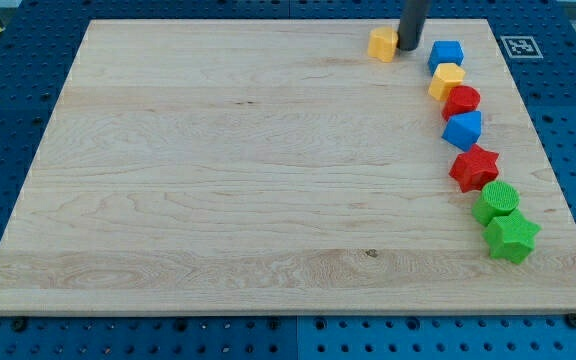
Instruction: Slide the yellow heart to the left side
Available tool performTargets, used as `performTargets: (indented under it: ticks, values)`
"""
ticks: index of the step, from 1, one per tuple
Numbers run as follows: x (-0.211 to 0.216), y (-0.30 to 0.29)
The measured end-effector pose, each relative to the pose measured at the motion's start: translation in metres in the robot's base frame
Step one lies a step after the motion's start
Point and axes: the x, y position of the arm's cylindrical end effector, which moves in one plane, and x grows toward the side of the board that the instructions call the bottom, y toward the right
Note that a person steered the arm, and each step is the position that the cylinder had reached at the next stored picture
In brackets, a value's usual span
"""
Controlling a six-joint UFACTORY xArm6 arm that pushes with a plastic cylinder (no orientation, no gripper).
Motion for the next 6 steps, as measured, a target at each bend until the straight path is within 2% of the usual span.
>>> performTargets:
  ticks: [2,3,5,6]
  values:
    - [0.000,-0.053]
    - [-0.003,-0.033]
    - [-0.010,0.088]
    - [0.023,0.103]
